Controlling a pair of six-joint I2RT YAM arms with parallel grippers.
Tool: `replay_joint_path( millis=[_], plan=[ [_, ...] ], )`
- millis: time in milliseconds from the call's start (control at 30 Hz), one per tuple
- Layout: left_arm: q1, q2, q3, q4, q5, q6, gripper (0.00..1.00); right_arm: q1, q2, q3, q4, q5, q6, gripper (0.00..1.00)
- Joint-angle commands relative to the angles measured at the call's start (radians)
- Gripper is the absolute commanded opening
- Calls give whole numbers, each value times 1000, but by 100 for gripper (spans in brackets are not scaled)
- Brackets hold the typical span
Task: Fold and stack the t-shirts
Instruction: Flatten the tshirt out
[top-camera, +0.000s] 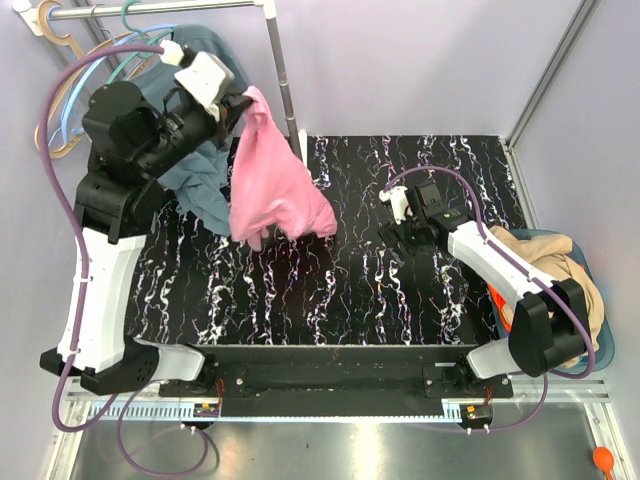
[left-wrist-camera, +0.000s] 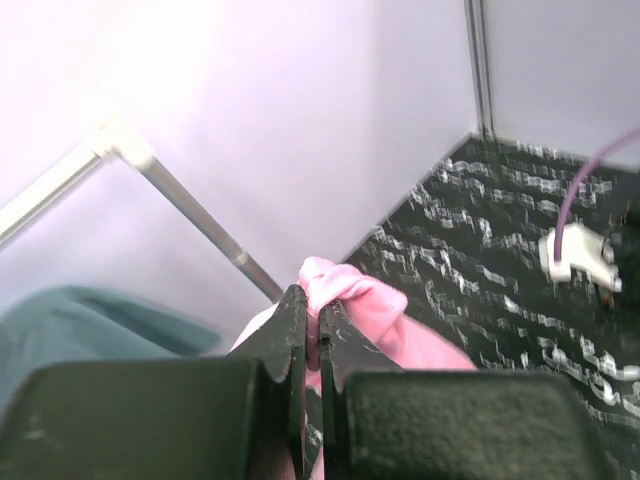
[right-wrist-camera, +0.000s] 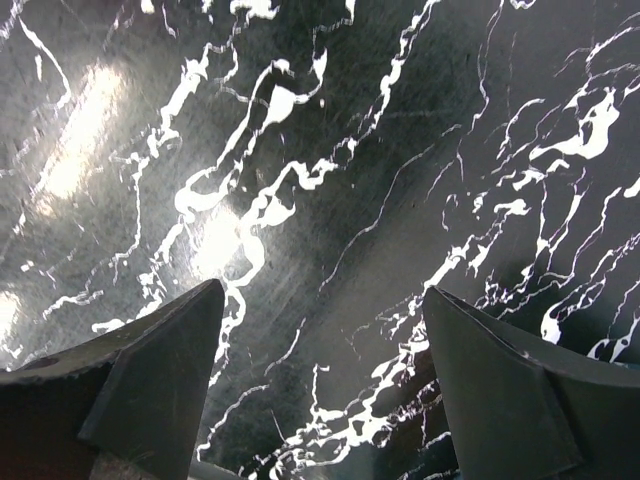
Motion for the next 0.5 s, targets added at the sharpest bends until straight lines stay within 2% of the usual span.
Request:
replay_joint_path(
  millis=[0, 133, 267, 367, 467],
  plan=[
    [-51, 69, 148, -8, -109, -46, 0, 0, 2, 46, 76, 0, 53, 89],
    [-102, 107, 310, -10, -246, 9, 0, 0, 22, 98, 116, -43, 94, 89],
    [-130, 107, 328, -8, -304, 61, 0, 0, 79, 161, 120, -253, 151, 89],
    [-139, 101, 321, -5, -353, 102, 0, 1, 126, 207, 113, -351, 162, 89],
    [-153, 101, 346, 1, -384, 156, 0, 0, 150, 234, 97, -352, 165, 89]
  ],
)
